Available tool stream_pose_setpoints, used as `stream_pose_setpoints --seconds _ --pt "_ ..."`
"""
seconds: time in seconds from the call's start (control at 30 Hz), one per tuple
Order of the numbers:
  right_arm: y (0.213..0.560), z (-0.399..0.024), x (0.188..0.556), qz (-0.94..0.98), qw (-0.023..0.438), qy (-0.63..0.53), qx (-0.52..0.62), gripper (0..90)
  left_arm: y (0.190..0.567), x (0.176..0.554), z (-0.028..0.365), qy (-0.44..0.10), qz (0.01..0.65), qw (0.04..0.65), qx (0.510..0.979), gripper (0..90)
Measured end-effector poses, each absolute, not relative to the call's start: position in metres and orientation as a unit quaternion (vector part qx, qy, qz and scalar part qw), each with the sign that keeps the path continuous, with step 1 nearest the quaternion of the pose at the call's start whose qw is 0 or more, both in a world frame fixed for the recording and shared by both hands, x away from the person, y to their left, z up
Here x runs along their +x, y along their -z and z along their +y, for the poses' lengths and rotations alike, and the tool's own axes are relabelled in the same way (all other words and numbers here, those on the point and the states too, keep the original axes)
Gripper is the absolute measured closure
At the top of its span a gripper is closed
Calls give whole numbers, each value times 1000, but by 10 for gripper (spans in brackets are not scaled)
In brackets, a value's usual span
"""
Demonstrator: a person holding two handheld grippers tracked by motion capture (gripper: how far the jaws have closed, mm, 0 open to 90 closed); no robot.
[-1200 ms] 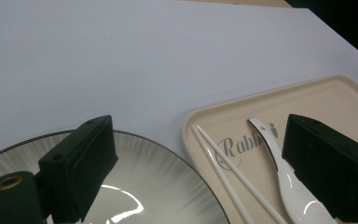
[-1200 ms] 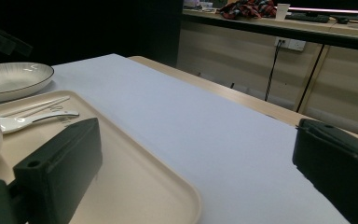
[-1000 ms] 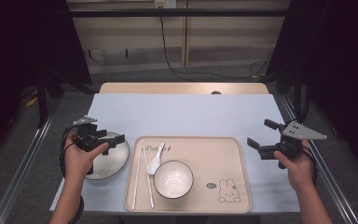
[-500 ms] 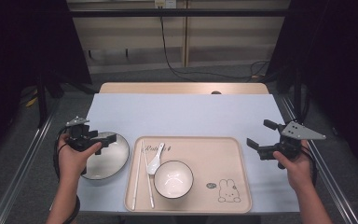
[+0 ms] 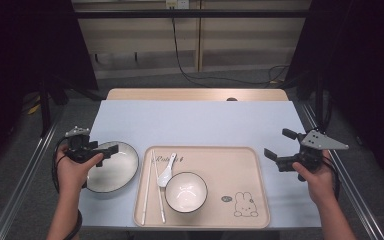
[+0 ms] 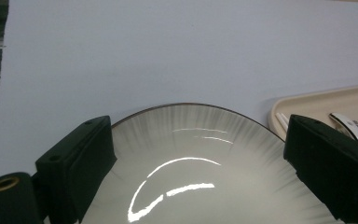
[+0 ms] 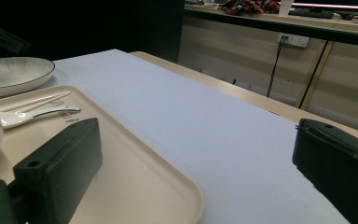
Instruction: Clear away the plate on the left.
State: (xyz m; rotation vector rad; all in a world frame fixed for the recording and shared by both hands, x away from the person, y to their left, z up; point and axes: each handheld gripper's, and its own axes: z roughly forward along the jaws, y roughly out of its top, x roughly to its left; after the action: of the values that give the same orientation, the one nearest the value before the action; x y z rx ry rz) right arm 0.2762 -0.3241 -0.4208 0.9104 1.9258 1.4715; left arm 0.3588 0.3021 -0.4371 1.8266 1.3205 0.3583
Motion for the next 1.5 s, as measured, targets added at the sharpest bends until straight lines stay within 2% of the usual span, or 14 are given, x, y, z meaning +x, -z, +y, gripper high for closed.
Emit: stream_pose_setpoints --seconds 0.43,0.73,1.5 --pt "421 -323 276 713 278 -549 336 8 443 359 318 -160 539 406 720 77" --pt "421 -322 276 713 278 -550 334 9 459 361 329 -150 554 397 716 86" --pt "420 -322 276 712 280 -551 335 9 476 363 329 -132 550 386 729 164"
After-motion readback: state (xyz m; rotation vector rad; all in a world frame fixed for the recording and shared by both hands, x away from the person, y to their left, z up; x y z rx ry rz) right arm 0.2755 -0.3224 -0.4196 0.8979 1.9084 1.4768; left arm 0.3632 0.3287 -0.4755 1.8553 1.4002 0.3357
